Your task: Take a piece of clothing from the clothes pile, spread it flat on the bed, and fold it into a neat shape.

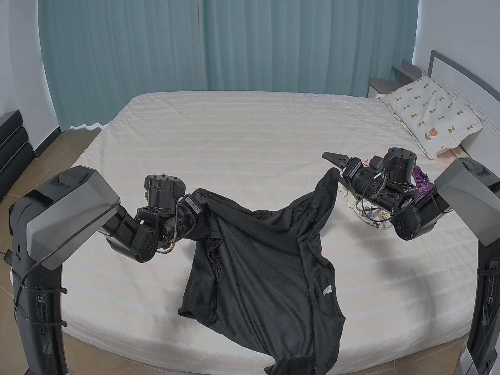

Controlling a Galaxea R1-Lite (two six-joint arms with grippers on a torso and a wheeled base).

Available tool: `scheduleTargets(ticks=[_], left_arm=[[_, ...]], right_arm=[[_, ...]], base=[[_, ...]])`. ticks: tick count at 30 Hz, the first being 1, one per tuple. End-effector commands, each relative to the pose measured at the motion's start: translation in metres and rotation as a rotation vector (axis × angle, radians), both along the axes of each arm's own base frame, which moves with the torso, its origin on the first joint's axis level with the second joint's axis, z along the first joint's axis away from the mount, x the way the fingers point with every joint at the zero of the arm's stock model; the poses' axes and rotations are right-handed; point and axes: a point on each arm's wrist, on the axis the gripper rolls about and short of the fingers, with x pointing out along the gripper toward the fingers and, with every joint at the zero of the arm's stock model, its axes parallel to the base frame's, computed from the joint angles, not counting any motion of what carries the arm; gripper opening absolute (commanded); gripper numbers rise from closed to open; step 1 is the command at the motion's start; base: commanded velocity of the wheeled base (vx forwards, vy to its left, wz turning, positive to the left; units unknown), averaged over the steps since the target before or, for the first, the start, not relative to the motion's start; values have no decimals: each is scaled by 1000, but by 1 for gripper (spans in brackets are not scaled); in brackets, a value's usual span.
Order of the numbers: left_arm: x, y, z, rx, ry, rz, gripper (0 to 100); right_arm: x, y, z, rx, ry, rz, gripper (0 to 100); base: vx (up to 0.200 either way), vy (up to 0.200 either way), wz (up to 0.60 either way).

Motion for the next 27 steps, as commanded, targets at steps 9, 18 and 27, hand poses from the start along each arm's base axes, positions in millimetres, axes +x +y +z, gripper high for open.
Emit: scheduleTargets(ticks=[9, 18, 27], left_arm=[[27, 12, 24, 173, -46, -16, 100], [35, 22, 29, 252, -49, 4, 100], [40, 32, 37, 256, 15, -10, 100]], right_arm=[[6, -9, -29, -96, 50, -87, 100], [21, -14, -41, -111, 36, -229, 100], [37, -33, -63, -171, 68, -351, 100]], base=[[0, 0, 0], [0, 0, 0], [0, 0, 0]])
